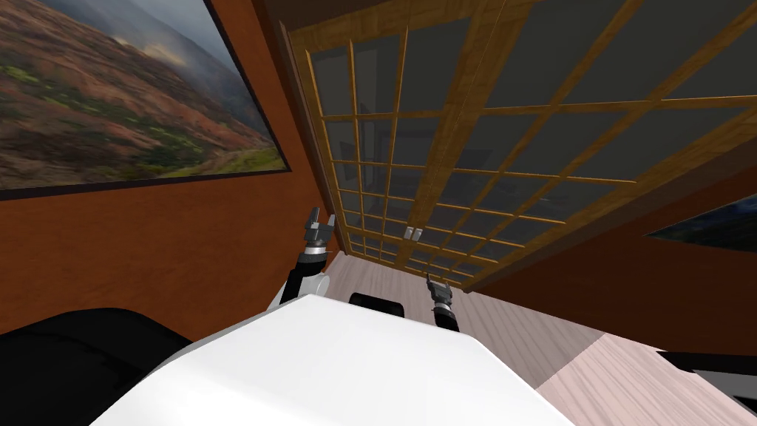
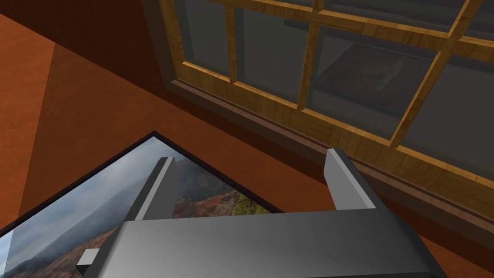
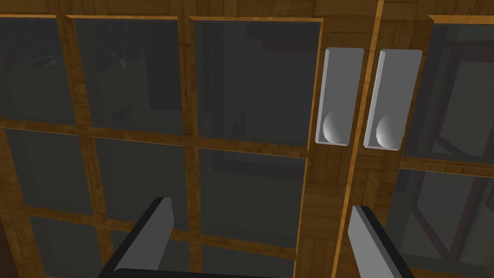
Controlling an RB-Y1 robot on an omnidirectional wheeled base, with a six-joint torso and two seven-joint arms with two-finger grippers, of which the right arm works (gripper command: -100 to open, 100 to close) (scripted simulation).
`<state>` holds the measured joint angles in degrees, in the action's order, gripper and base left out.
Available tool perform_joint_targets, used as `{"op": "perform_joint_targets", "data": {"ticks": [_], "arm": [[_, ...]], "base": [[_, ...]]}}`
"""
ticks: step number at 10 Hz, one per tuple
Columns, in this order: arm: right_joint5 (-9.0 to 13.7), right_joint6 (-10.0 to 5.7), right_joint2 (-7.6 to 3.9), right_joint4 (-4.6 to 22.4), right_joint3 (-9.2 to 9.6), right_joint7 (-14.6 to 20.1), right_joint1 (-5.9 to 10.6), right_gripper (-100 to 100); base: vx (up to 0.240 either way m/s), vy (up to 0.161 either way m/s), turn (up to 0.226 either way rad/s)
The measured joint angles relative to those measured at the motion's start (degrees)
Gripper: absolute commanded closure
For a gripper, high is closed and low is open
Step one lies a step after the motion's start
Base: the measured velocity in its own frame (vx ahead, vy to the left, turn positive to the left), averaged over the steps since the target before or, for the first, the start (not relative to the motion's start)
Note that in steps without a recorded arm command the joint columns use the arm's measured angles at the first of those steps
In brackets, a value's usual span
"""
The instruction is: Pull the door open
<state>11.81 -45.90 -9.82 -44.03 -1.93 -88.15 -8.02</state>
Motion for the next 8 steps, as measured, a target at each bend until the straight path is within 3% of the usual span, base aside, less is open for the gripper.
{"op": "perform_joint_targets", "data": {"ticks": [2,3,5,6,7,8], "arm": [[1.18,0.28,-1.06,1.19,-1.85,0.02,-1.66,-100],[1.78,-1.57,-1.93,5.60,-2.75,0.47,-1.06,-100],[2.18,-0.08,-1.52,2.84,-3.49,-0.39,-2.93,-100],[2.81,0.63,-1.92,2.51,-4.47,-0.64,-3.75,-100],[3.40,0.04,-2.28,4.82,-5.41,-0.74,-3.43,-100],[3.86,0.64,-2.50,3.06,-6.12,-0.93,-5.14,-100]], "base": [[-0.165,-0.037,0.052],[-0.121,-0.022,0.005],[-0.060,-0.020,0.033],[-0.114,-0.047,0.087],[-0.098,-0.046,0.053],[-0.057,-0.035,0.018]]}}
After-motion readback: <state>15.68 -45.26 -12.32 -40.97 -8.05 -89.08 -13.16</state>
